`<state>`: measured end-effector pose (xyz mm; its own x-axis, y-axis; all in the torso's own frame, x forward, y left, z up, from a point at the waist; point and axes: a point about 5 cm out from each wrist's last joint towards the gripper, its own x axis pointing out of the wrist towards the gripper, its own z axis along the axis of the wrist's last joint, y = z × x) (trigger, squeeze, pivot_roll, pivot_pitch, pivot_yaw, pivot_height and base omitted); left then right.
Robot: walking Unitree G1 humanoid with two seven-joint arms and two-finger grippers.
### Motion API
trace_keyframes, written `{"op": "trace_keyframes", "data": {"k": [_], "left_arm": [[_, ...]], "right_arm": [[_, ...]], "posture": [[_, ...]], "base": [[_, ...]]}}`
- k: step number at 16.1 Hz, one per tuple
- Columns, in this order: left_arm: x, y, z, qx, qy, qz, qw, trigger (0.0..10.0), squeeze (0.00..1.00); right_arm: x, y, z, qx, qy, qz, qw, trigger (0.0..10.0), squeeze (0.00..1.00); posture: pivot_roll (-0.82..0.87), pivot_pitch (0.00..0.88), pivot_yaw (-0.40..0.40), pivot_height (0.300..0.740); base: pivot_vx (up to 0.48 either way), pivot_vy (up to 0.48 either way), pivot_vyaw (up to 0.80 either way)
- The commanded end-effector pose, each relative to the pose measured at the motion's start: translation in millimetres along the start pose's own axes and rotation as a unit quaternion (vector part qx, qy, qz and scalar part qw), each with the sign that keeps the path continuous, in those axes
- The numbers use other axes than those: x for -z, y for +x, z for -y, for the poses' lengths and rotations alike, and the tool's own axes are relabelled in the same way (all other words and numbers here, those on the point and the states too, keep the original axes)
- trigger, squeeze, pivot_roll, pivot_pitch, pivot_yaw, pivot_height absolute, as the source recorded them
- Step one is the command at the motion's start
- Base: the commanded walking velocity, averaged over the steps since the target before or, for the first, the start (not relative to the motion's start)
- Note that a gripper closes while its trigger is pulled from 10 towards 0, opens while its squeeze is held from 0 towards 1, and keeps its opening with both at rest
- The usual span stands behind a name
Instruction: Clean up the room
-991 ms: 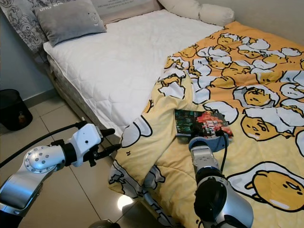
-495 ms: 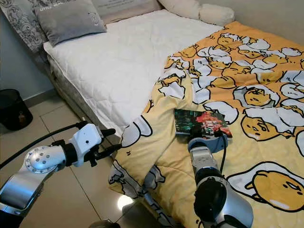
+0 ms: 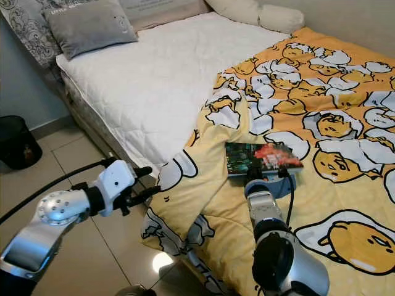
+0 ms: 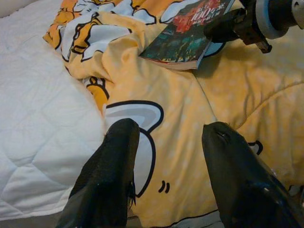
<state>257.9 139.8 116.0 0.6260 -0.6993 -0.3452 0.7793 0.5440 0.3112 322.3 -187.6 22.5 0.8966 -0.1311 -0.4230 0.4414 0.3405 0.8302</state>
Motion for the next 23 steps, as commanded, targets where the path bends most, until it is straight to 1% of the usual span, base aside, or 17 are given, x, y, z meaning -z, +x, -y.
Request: {"op": "trace_keyframes", "data": {"k": [1, 2, 4, 6, 7, 8, 9, 11, 12, 13, 15, 18, 19, 20, 21, 22, 23], "left_arm": [[-2.3, 3.2, -1.7, -0.005, 0.007, 0.004, 1.000, 10.0, 0.20], [-1.6, 3.9, -0.6, -0.005, 0.006, 0.004, 1.000, 10.0, 0.20], [-3.2, 9.5, 2.4, -0.014, -0.002, 0.015, 1.000, 10.0, 0.20], [-6.8, 11.4, -2.3, -0.052, -0.024, 0.032, 0.998, 10.0, 0.21], [-8.0, 10.9, -3.2, -0.068, -0.035, 0.040, 0.996, 10.0, 0.21], [-8.0, 10.5, -3.7, -0.076, -0.038, 0.042, 0.995, 10.0, 0.21], [-6.2, 10.3, -3.6, -0.096, -0.057, 0.047, 0.993, 10.0, 0.20], [-5.7, 11.7, -2.7, -0.106, -0.065, 0.050, 0.991, 10.0, 0.20], [-9.0, 15.4, -2.5, -0.110, -0.063, 0.056, 0.990, 10.0, 0.20], [-10.4, 18.1, -6.3, -0.130, -0.060, 0.058, 0.988, 10.0, 0.20], [-10.3, 17.9, -12.0, -0.161, -0.069, 0.060, 0.983, 10.0, 0.19], [-3.3, 11.1, -18.8, -0.234, -0.076, 0.042, 0.968, 10.0, 0.18], [-2.4, 9.5, -19.4, -0.242, -0.077, 0.041, 0.966, 10.0, 0.18], [1.4, 5.4, -25.0, -0.274, -0.088, 0.039, 0.957, 10.0, 0.17], [2.9, 3.5, -28.1, -0.291, -0.098, 0.040, 0.951, 10.0, 0.16], [2.9, 1.3, -33.5, -0.317, -0.107, 0.047, 0.941, 10.0, 0.09], [2.6, 0.6, -35.4, -0.328, -0.107, 0.049, 0.937, 10.0, 0.07]], "right_arm": [[-9.9, 1.2, -7.7, -0.031, -0.020, 0.022, 0.999, 0.0, 0.00], [-11.7, 0.8, -7.1, -0.034, -0.022, 0.026, 0.999, 0.0, 0.00], [-30.1, -3.5, -0.2, -0.042, -0.035, 0.071, 0.996, 0.0, 0.00], [-45.6, -12.6, -1.1, -0.070, -0.087, 0.114, 0.987, 0.0, 0.00], [-50.2, -19.1, -8.2, -0.094, -0.129, 0.131, 0.978, 0.0, 0.00], [-51.3, -22.1, -11.6, -0.104, -0.148, 0.138, 0.974, 0.0, 0.00], [-53.0, -31.8, -25.1, -0.133, -0.234, 0.166, 0.949, 0.0, 0.00], [-52.7, -38.7, -34.8, -0.149, -0.278, 0.185, 0.931, 0.0, 0.00], [-53.0, -47.3, -46.7, -0.166, -0.308, 0.205, 0.914, 0.0, 0.00], [-51.4, -53.4, -53.9, -0.173, -0.327, 0.218, 0.903, 0.0, 0.00], [-48.7, -56.4, -54.9, -0.168, -0.346, 0.217, 0.897, 0.0, 0.00], [-43.6, -61.3, -50.1, -0.152, -0.406, 0.208, 0.877, 0.0, 0.00], [-43.5, -61.9, -49.4, -0.148, -0.413, 0.208, 0.874, 0.0, 0.00], [-48.4, -60.9, -45.1, -0.109, -0.443, 0.221, 0.862, 2.0, 0.00], [-51.8, -61.0, -42.4, -0.082, -0.462, 0.231, 0.853, 9.1, 0.00], [-56.1, -61.4, -39.0, -0.053, -0.484, 0.243, 0.839, 10.0, 0.00], [-56.7, -61.8, -37.7, -0.049, -0.489, 0.244, 0.836, 10.0, 0.00]], "posture": [[0.05, 0.000, 0.037, 0.740], [0.05, 0.000, 0.037, 0.740], [0.03, 0.000, 0.029, 0.740], [0.03, 0.000, 0.026, 0.740], [0.02, 0.000, 0.031, 0.740], [0.02, 0.000, 0.037, 0.740], [0.00, 0.000, 0.055, 0.740], [0.00, 0.000, 0.059, 0.740], [0.00, 0.000, 0.052, 0.740], [0.00, 0.000, 0.037, 0.740], [0.01, 0.000, 0.021, 0.740], [0.03, 0.000, -0.001, 0.740], [0.03, 0.000, -0.001, 0.740], [0.03, 0.000, -0.018, 0.740], [0.03, 0.000, -0.020, 0.740], [0.02, 0.000, -0.029, 0.740], [0.02, 0.000, -0.030, 0.740]], "base": [[0.000, 0.000, 0.00], [0.000, 0.000, 0.00], [0.000, 0.000, 0.00], [0.000, 0.000, 0.00], [0.000, 0.000, 0.00], [0.000, 0.000, 0.00], [0.000, 0.000, 0.00], [0.000, 0.000, 0.00], [0.000, 0.000, 0.00], [0.000, 0.000, 0.00], [0.000, 0.000, 0.00], [0.000, 0.000, 0.00], [0.000, 0.000, 0.00], [0.000, 0.000, 0.00], [0.000, 0.000, 0.00], [0.000, 0.000, 0.00], [0.000, 0.000, 0.00]]}}
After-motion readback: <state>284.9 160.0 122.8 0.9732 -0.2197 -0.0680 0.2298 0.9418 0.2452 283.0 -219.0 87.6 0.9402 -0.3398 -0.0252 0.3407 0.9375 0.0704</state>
